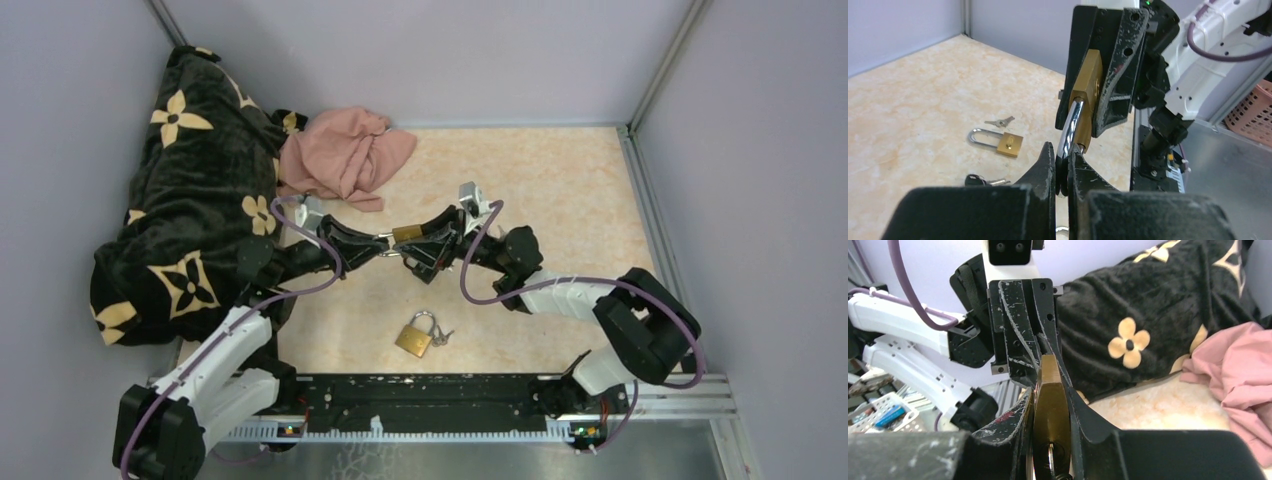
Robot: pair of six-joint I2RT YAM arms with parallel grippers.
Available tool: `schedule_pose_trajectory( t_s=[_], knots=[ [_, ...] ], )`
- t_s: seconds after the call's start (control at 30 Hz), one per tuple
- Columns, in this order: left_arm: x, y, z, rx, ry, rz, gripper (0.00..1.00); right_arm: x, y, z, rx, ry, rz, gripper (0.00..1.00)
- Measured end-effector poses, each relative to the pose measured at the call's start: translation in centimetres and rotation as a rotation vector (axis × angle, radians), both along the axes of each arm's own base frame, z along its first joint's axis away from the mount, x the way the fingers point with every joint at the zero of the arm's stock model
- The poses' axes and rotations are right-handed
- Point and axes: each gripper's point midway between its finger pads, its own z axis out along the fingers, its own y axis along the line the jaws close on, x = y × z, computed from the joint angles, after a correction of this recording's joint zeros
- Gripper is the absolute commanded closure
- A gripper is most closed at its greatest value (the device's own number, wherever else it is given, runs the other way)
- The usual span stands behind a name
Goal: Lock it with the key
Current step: Lock the lock.
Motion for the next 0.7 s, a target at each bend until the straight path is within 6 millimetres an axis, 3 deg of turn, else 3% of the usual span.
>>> schedule_pose_trajectory(
  t_s=[0.2, 0.33, 0.53, 0.7],
  knots=[
    [1.1, -0.5, 2.1, -0.018, -0.043, 0.026, 1.0, 1.1, -0.2, 1.4, 0.089, -0.014, -0.055, 1.0],
    [1.2, -1.3, 2.1, -0.021, -0.053, 0.046, 1.0, 1.4, -0.3, 2.1, 0.129, -0.02, -0.064, 1.0],
    [3.2, -2.0, 2.1, -0.011, -0.072, 0.13, 1.0, 2.9, -0.6, 2.4, 0.141, -0.015, -0.112, 1.0],
    [4.2, -2.4, 3.2, -0.004, -0.104, 0.157, 1.0, 3.8, -1.1, 3.1, 0.171, -0.026, -0.163, 1.0]
  ],
)
